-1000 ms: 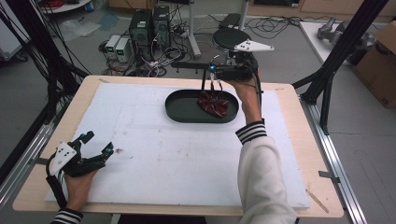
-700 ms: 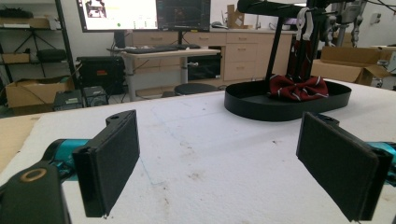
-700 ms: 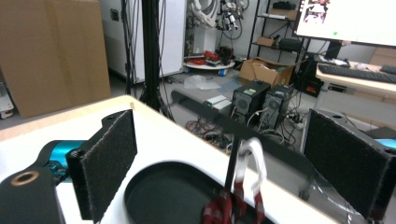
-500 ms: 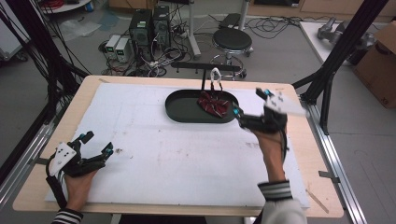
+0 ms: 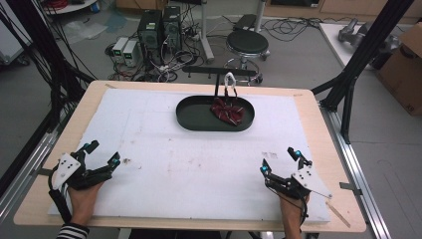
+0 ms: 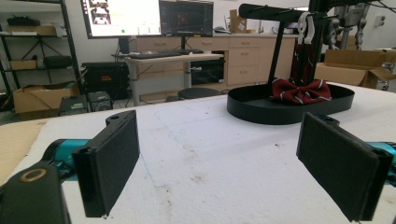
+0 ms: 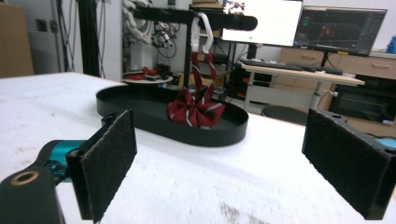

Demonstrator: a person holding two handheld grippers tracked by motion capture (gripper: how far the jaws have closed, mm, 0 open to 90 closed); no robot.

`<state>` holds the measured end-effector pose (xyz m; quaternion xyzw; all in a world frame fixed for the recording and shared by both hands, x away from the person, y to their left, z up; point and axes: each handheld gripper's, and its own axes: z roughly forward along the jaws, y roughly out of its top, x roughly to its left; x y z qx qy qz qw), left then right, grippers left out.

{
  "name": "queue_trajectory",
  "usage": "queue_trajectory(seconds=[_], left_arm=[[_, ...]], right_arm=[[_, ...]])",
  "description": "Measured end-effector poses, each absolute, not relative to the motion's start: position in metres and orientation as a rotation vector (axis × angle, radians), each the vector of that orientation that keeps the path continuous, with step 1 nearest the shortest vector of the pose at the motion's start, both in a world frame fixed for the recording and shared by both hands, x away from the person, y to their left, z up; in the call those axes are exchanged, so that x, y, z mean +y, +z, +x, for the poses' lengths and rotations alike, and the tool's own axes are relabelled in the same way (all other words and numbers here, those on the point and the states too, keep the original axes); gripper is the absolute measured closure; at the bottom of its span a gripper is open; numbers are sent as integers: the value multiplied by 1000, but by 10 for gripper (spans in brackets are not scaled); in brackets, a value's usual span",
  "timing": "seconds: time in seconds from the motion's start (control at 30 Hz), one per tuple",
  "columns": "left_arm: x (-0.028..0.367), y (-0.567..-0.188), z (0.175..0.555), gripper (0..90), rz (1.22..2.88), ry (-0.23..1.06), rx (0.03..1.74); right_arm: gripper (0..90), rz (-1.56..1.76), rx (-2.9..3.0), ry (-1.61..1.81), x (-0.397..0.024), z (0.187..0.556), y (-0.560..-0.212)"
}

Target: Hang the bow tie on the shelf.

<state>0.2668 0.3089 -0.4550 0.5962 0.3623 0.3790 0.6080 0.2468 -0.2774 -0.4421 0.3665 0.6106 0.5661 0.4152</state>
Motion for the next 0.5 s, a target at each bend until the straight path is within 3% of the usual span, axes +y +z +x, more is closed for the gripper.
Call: queue_trajectory(seconds=[0.5], left_arm=[[308, -455, 267, 137, 1378, 873, 842]], right_arm=[[91, 929, 1561, 1367, -276, 247, -454]])
